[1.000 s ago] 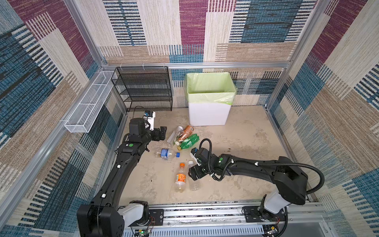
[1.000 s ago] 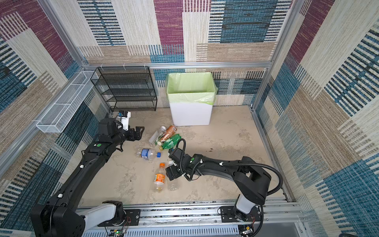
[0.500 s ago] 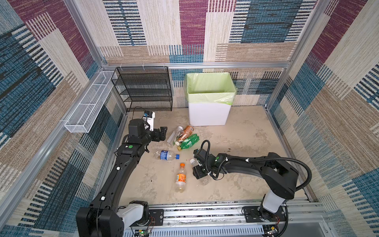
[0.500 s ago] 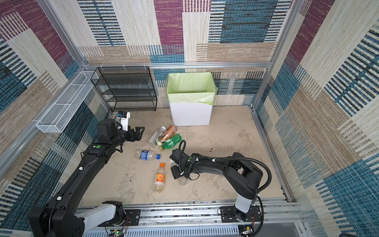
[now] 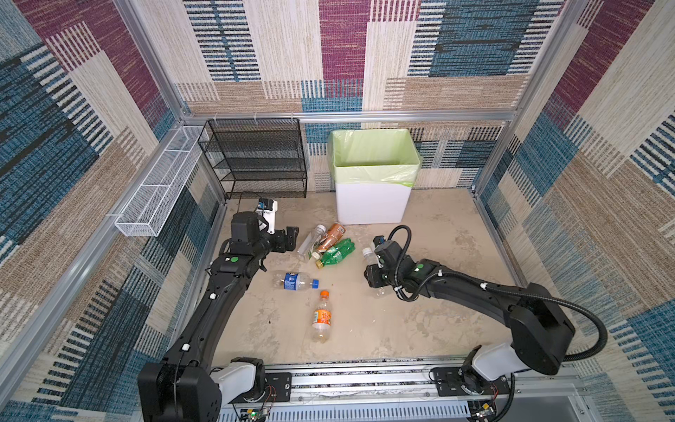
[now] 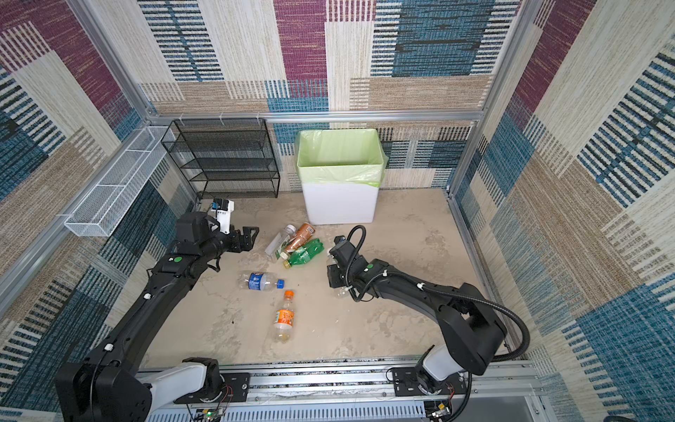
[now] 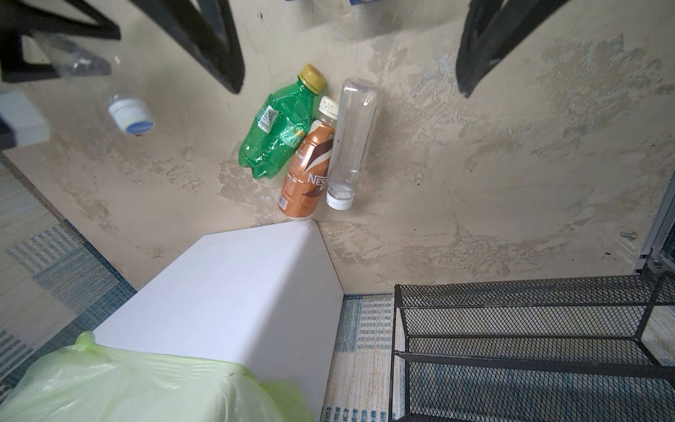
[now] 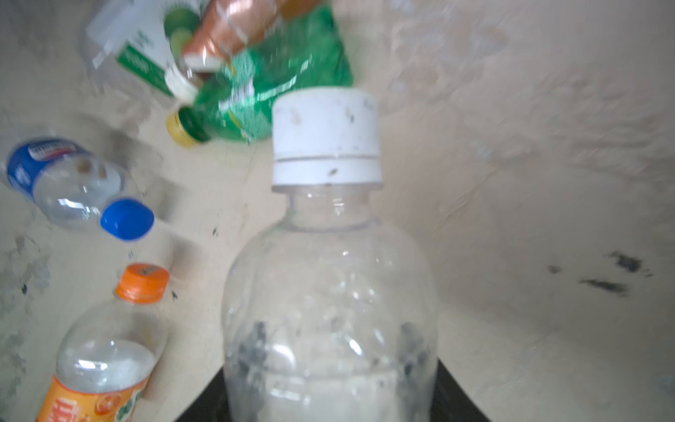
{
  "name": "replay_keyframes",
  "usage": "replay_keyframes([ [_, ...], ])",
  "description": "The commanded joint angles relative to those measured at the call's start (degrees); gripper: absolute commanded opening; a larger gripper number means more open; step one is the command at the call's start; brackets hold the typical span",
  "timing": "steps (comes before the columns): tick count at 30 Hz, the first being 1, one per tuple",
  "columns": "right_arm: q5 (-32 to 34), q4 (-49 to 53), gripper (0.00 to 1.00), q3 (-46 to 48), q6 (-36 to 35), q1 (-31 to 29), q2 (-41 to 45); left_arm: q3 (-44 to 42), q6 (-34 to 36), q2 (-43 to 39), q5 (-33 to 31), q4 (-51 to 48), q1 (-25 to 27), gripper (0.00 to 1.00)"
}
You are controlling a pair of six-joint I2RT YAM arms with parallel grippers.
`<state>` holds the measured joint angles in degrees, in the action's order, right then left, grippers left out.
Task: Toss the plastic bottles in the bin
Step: 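Close the right gripper on the white-capped clear bottle and lift it, then open the right gripper over the bin while the left gripper lowers toward the orange-capped bottle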
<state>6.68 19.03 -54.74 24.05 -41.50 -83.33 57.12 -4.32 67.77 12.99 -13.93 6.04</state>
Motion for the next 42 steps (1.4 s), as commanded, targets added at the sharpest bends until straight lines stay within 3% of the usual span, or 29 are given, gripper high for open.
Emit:
replay_keyframes([
  [1,6.5,-9.4,0.54,-0.4,-4.3,2.5,5.2,-0.7,-0.3,-0.6,1.9,2.4,0.2,0.91],
  [7,14.0,-29.3,0.54,0.9,-15.9,5.3,15.7,-1.9,-0.1,-1.7,4.0,4.3,0.7,0.89],
  [13,17.3,-62.3,0.54,6.6,-33.6,5.4,23.5,-3.4,0.6,-3.5,4.5,6.2,1.6,0.89],
  [18,13.4,-84.5,0.53,7.0,-43.0,5.4,22.1,-4.0,1.9,-4.9,4.1,6.7,3.3,0.89],
  [21,12.4,-88.5,0.53,1.7,-46.6,5.8,17.6,-2.9,2.9,-6.0,1.3,4.1,4.9,0.89],
  [23,12.9,-87.4,0.53,-3.8,-45.8,7.6,13.7,-1.9,3.0,-7.1,-0.9,1.7,6.4,0.89],
  [25,12.2,-79.3,0.53,-12.3,-40.1,11.3,8.4,-2.2,0.4,-9.0,-2.4,-0.6,7.0,0.89],
  [28,5.9,-55.9,0.55,-32.8,-27.6,17.8,-3.7,-4.8,-4.3,-12.1,-5.4,-3.8,8.2,0.89],
  [30,0.6,-38.8,0.58,-49.5,-24.5,19.9,-14.3,-5.9,-6.1,-13.6,-6.7,-7.0,9.6,0.89],
  [33,-4.2,-15.1,0.69,-74.7,-24.0,21.1,-29.7,-6.9,-8.0,-15.0,-8.5,-11.3,12.4,0.89],
  [35,-3.8,-6.2,0.84,-85.4,-24.0,21.3,-35.6,-7.0,-9.0,-15.6,-9.7,-13.8,14.7,0.89],
  [38,-3.6,-6.3,0.99,-85.5,-24.8,21.3,-35.4,-6.3,-10.6,-15.5,-10.9,-16.9,17.8,0.89],
  [42,-2.3,-13.7,0.99,-76.5,-26.4,21.5,-29.3,-5.9,-12.8,-14.3,-12.0,-19.8,21.9,0.89],
])
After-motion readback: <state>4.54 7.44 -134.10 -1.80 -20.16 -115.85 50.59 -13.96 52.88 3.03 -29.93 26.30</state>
